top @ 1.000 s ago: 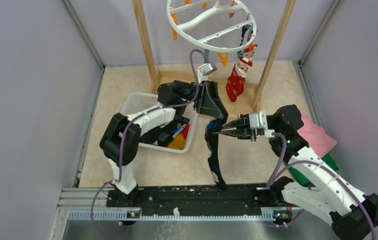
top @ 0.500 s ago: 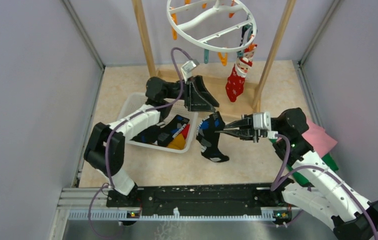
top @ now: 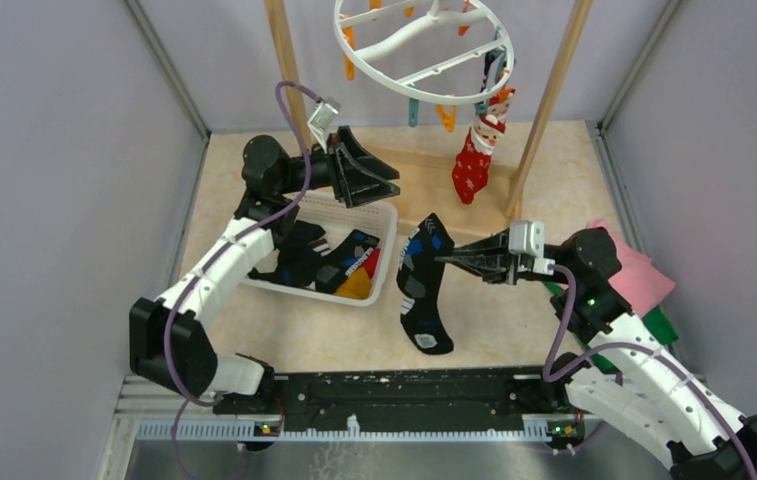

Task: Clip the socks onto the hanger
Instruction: Pick up the sock from the bin, then open the clamp at the hanger.

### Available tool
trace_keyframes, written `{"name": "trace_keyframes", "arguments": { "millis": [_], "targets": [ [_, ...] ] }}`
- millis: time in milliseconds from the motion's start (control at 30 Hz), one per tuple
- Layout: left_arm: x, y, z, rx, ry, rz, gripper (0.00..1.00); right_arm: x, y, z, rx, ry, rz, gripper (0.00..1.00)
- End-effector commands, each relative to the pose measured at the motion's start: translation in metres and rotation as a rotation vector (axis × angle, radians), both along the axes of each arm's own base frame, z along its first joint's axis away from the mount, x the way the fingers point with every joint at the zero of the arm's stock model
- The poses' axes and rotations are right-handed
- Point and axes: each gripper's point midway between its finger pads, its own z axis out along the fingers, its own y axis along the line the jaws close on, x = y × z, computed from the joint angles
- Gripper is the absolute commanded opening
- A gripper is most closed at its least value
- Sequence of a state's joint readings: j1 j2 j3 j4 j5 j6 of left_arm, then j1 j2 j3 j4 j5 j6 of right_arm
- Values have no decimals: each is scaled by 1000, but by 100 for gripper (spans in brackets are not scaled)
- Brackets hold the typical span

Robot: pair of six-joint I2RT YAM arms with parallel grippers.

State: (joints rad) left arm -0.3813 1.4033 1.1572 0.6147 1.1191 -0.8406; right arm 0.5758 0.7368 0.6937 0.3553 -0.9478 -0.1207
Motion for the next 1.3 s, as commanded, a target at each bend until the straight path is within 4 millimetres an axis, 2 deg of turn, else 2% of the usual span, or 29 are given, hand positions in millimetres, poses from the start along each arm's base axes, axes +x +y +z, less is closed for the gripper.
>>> {"name": "trace_keyframes", "arguments": {
  "millis": [0,100,200,300,400,533,633,733,1000,1267],
  "targets": [
    [-1,11,20,-15,-146,134,74,19,-11,13,49,-31,-158,0],
    [0,8,34,-49,-217,216,83,35,-19,12,43,-46,-260,0],
    [8,-7,51,-61,-269,320,98,45,-27,6,-2,-97,-336,0],
    [18,-27,59,-51,-267,379,99,54,-34,1,-65,-159,-403,0],
    [26,-42,63,-59,-250,430,99,59,-41,-4,-134,-221,-442,0],
    [37,-65,60,-29,-204,468,99,64,-47,-12,-201,-223,-468,0],
    [47,-79,59,29,-171,537,93,65,-49,-12,-208,-200,-463,0],
    [61,-78,60,49,-124,646,86,67,-53,-9,-195,-167,-462,0],
    [92,-69,67,77,-48,867,86,69,-57,10,-144,-139,-446,0],
    [100,-73,56,140,-21,897,76,70,-59,17,-112,-112,-456,0]
  ]
}}
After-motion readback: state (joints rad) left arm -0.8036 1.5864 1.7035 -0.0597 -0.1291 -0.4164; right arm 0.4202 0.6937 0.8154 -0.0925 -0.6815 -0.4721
